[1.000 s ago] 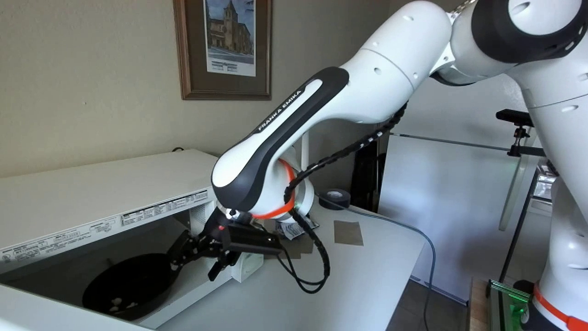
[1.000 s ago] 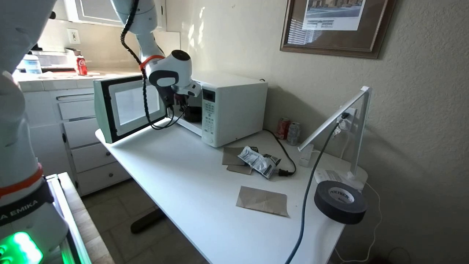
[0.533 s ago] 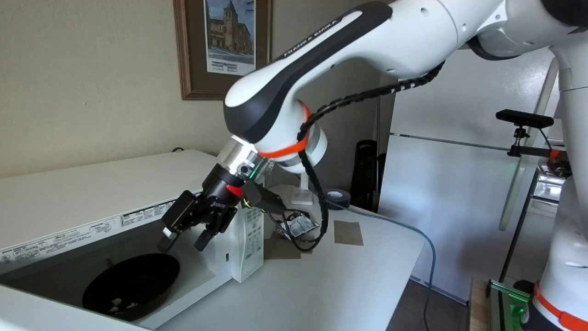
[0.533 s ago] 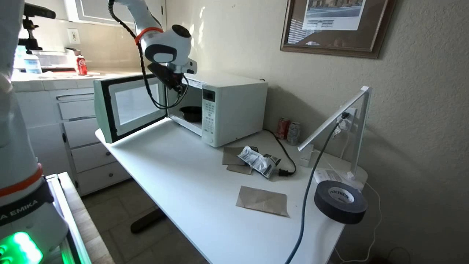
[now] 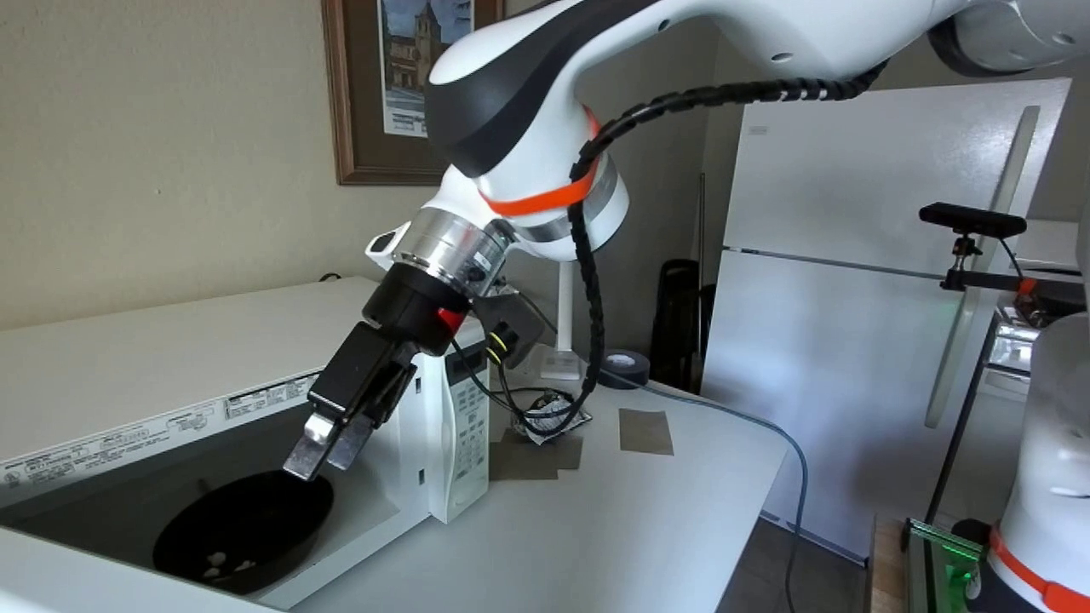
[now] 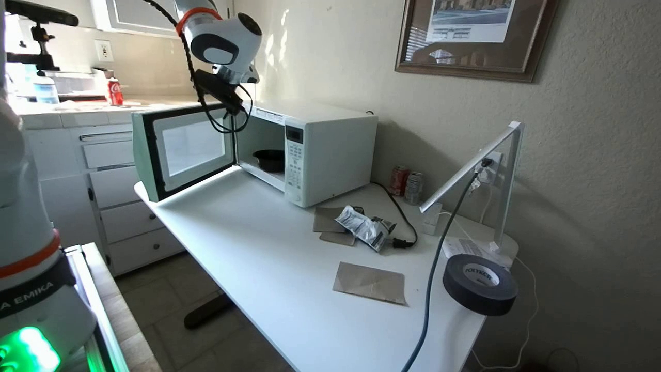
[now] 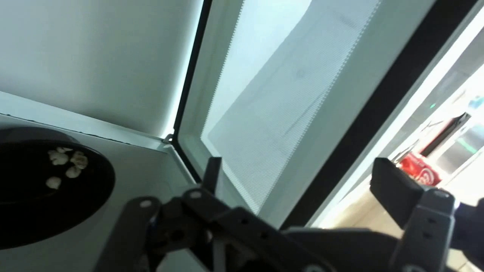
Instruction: Put the black bowl into the microwave
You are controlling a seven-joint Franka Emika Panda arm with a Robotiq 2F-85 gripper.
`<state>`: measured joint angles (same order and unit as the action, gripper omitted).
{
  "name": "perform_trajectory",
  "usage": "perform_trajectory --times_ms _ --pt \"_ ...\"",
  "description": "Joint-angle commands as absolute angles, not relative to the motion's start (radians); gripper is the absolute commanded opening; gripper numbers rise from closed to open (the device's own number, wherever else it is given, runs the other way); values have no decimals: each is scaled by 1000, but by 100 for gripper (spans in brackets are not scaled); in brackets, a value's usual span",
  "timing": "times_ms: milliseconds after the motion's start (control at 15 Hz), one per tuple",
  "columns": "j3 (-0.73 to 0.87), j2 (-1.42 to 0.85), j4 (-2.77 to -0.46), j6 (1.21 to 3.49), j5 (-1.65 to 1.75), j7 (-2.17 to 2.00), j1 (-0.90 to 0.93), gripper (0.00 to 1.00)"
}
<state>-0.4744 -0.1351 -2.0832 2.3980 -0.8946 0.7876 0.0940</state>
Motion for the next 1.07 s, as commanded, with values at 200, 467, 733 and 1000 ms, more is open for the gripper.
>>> perform_trajectory --times_ms 200,467,733,1000 --pt "-401 -113 -2092 2400 -838 1050 202 100" --pt "-382 -111 -2084 2378 -832 1013 218 100" --pt "-391 -88 -2029 2302 -687 1026 255 100" --pt "-411 -74 -1951 2191 -575 1051 307 100"
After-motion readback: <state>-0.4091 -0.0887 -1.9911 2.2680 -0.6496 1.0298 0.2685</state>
